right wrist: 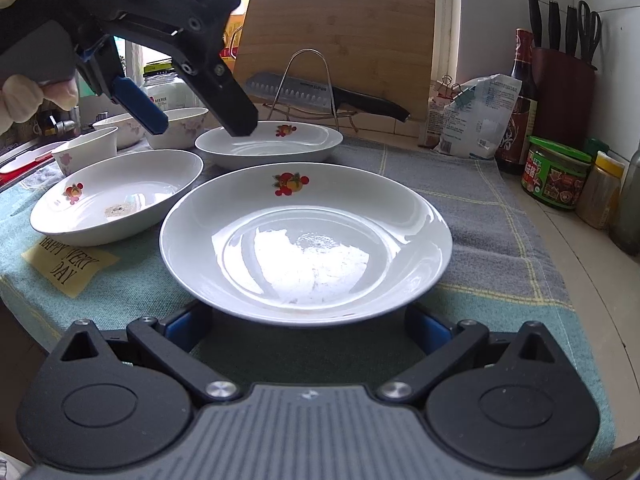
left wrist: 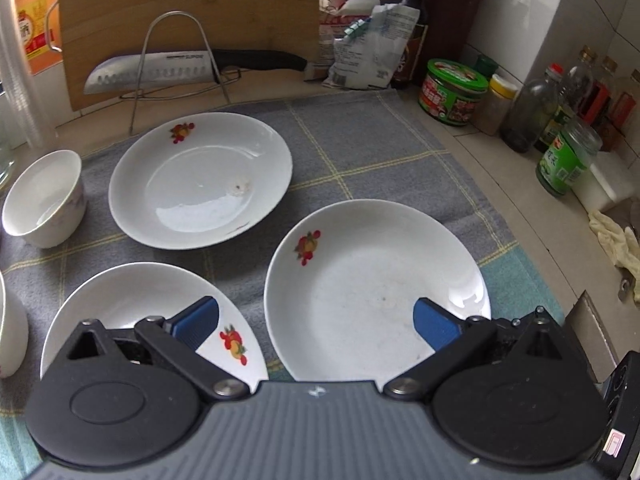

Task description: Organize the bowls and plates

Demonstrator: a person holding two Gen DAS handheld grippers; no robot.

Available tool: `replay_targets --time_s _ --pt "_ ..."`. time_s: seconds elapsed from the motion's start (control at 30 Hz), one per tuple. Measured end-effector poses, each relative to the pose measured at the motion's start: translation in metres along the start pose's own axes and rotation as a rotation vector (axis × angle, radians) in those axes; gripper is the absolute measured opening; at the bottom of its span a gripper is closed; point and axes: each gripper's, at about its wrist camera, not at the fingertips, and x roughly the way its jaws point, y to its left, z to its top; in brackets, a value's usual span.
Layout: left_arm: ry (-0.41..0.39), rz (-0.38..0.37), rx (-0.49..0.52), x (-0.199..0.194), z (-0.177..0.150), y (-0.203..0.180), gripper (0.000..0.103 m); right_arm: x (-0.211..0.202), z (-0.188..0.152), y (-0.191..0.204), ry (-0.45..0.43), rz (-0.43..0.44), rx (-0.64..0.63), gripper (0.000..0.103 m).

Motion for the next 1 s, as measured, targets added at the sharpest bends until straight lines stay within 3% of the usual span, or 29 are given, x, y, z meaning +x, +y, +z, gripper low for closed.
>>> replay_targets --time_s 0.13,0.37,0.57,0.73,1.0 --pt "0.017 -0.076 0.066 0.013 0.009 0.001 0.102 -0.001 -0.001 0.000 -0.008 -0.002 0.001 0.103" --pt "0.044 -0.110 0.177 0.035 0.031 0.000 0.102 -0.002 -0.003 0.001 -0.022 -0.007 0.003 0.103" --pt "0.094 -0.191 0.238 0.051 0.042 -0.001 0.102 -0.004 -0.005 0.002 -0.030 -0.013 0.008 0.103" --pt "0.147 -0.241 0.235 0.066 0.052 0.002 0.102 -0.004 -0.004 0.002 -0.026 -0.011 0.009 0.103" --pt "0.197 -0.250 0.267 0.085 0.061 0.003 0.101 -0.004 -0.006 0.001 -0.045 0.002 0.000 0.103"
